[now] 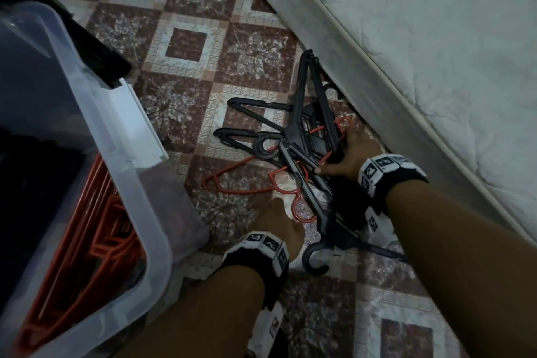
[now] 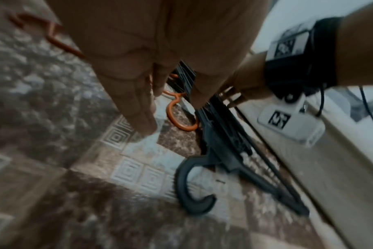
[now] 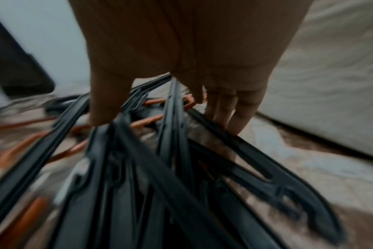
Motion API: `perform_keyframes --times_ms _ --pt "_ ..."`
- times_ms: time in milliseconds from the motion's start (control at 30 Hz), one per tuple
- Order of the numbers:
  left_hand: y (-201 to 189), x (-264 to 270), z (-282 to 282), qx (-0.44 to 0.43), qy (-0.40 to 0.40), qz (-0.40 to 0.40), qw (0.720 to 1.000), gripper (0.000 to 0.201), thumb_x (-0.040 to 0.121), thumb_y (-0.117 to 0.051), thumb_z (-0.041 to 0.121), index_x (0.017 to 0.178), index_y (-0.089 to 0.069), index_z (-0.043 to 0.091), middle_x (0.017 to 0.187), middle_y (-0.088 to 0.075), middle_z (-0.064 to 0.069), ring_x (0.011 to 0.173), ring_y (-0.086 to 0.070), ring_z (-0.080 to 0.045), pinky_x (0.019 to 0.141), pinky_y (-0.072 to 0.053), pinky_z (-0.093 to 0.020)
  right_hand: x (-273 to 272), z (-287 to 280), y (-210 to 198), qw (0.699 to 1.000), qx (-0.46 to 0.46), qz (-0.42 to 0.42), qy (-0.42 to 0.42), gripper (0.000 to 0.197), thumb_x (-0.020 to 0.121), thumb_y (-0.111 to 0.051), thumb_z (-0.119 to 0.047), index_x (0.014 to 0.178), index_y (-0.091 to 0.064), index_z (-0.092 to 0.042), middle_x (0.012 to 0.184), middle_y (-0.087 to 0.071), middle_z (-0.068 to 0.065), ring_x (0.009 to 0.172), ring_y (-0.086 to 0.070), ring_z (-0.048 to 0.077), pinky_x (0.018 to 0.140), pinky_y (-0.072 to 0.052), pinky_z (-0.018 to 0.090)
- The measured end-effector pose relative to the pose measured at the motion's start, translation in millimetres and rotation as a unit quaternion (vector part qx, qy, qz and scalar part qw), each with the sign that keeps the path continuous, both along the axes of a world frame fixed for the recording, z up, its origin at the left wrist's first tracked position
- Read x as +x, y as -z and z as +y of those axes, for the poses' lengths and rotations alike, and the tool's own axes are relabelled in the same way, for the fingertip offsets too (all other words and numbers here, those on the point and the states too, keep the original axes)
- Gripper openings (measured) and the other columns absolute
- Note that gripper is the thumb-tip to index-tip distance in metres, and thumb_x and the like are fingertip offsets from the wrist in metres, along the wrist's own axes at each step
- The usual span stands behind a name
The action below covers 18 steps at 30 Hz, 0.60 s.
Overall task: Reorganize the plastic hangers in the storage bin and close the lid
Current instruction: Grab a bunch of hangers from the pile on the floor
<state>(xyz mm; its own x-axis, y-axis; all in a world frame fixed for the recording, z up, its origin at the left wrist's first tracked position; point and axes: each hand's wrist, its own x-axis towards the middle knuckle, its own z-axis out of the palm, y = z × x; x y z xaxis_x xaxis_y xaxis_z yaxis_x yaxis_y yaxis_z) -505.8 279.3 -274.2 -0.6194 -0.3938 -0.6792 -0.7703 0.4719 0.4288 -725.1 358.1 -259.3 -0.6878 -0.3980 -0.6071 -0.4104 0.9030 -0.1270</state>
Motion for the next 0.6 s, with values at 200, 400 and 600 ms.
perform_keyframes --times_ms 200,400,600 --pt "-7.8 -12.5 2.6 0.101 -0.017 0.022 0.994 0.062 0.081 -0.055 0.051 0.136 -0.046 0.024 0.122 -0.06 -0.008 0.101 -0.062 -0.03 0.089 -0.053 -0.047 25.4 -1.8 16.9 0.994 -0.047 -0.053 0.085 0.115 0.053 -0.091 -0.051 0.141 -0.031 -0.008 0.139 -0.046 0.014 0.121 -0.052 0.032 0.09 -0.048 0.033" --pt "-8.2 -11.2 5.0 0.116 -0.055 0.049 0.99 0.063 0.078 -0.062 0.052 0.136 -0.046 0.033 0.135 -0.053 0.002 0.108 -0.06 -0.023 0.091 -0.053 -0.039 33.2 -1.3 19.6 0.988 -0.061 -0.052 0.129 0.055 0.073 -0.074 -0.058 0.096 -0.054 -0.013 0.085 -0.058 0.006 0.068 -0.055 0.021 0.055 -0.042 0.025" --pt "-21.6 -15.0 7.1 0.038 -0.071 0.154 0.985 0.046 0.089 -0.056 0.032 0.134 -0.047 0.029 0.132 -0.056 0.002 0.108 -0.06 -0.021 0.09 -0.052 -0.036 41.5 -7.4 16.5 0.968 -0.122 0.002 0.218 0.061 0.092 -0.054 -0.055 0.117 -0.055 0.001 0.107 -0.065 0.019 0.086 -0.061 0.032 0.061 -0.039 0.027"
